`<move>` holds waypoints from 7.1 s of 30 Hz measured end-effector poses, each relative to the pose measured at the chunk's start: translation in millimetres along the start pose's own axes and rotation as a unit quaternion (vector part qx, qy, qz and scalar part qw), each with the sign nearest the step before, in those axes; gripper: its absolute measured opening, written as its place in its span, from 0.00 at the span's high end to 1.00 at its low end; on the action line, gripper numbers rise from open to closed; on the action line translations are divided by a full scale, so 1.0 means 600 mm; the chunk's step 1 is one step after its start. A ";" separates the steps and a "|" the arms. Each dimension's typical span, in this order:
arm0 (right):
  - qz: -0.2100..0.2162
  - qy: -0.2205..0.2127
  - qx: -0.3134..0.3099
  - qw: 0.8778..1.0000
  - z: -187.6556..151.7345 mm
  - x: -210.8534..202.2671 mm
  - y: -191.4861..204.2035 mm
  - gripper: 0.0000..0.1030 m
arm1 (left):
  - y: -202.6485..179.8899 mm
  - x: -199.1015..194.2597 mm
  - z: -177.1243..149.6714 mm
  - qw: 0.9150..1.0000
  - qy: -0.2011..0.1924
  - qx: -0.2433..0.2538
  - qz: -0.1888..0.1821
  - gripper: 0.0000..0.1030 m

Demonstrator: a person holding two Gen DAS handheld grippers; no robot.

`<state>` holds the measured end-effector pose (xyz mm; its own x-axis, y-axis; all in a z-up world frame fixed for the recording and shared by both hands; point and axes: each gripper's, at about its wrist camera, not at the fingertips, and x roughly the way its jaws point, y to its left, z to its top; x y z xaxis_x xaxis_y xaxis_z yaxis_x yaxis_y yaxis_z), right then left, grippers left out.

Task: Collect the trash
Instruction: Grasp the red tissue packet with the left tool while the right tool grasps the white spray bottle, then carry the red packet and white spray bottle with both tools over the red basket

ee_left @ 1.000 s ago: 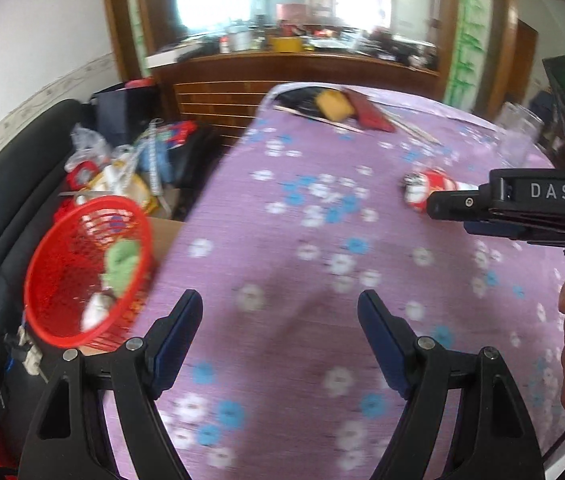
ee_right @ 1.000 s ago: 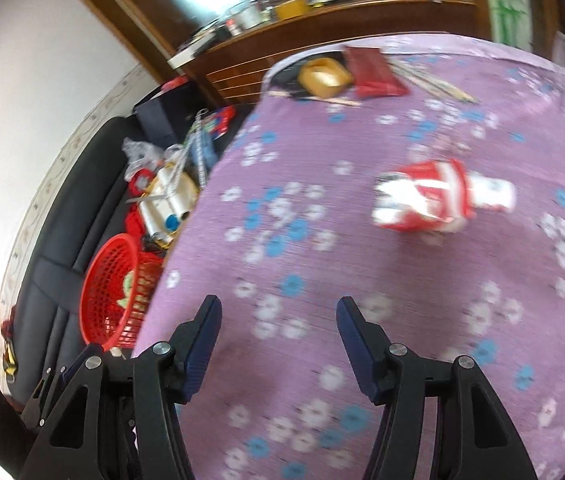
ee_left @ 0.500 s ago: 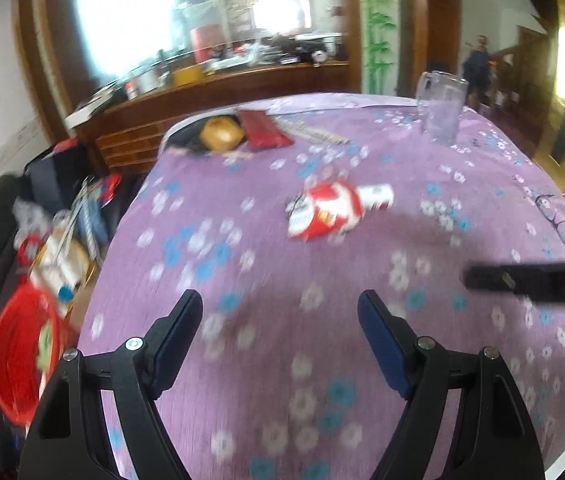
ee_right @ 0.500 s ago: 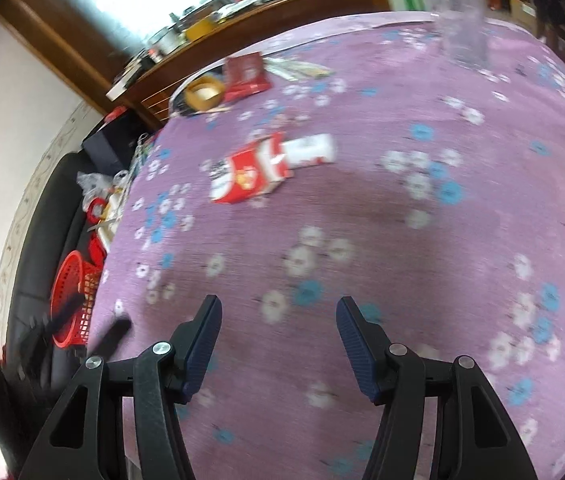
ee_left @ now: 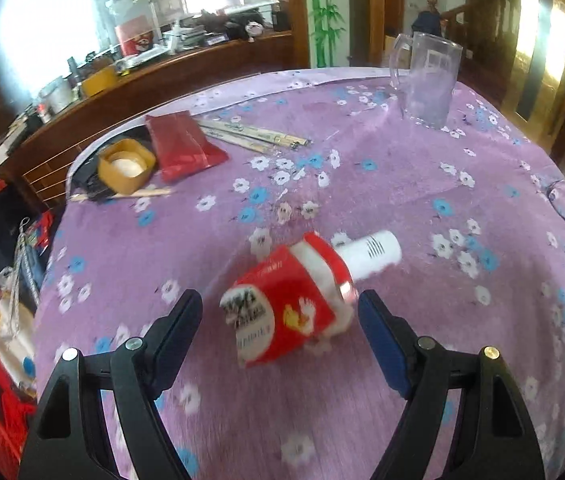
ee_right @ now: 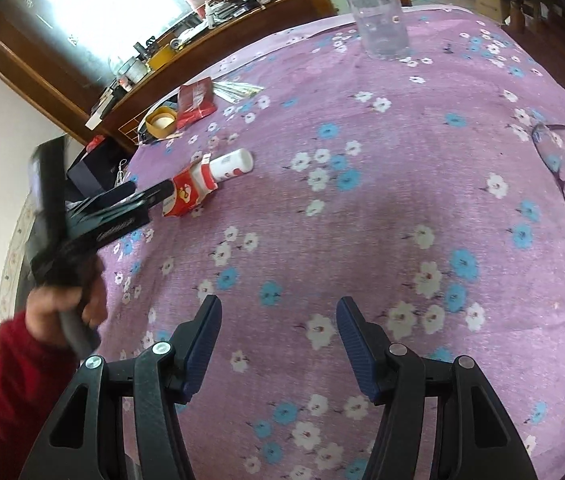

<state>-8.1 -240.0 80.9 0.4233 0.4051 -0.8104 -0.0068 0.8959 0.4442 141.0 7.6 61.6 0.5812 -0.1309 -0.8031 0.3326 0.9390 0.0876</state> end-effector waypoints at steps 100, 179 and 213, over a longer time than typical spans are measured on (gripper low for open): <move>-0.039 0.078 -0.166 0.982 -0.009 0.198 0.200 0.68 | 0.059 -0.117 -0.277 0.992 0.030 -0.124 -0.004 0.47; 0.091 0.079 -0.334 0.935 -0.111 0.235 0.669 0.68 | 0.406 -0.397 -0.453 0.923 -0.055 -0.311 0.221 0.47; 0.115 0.128 -0.357 0.918 -0.090 0.372 0.834 0.68 | 0.509 -0.351 -0.484 0.911 -0.023 -0.335 0.238 0.46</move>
<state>34.2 308.7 101.9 0.1100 0.5460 -0.8305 -0.7003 0.6355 0.3251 -95.2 414.0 86.3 0.5773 0.3425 -0.7412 -0.4845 0.8744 0.0267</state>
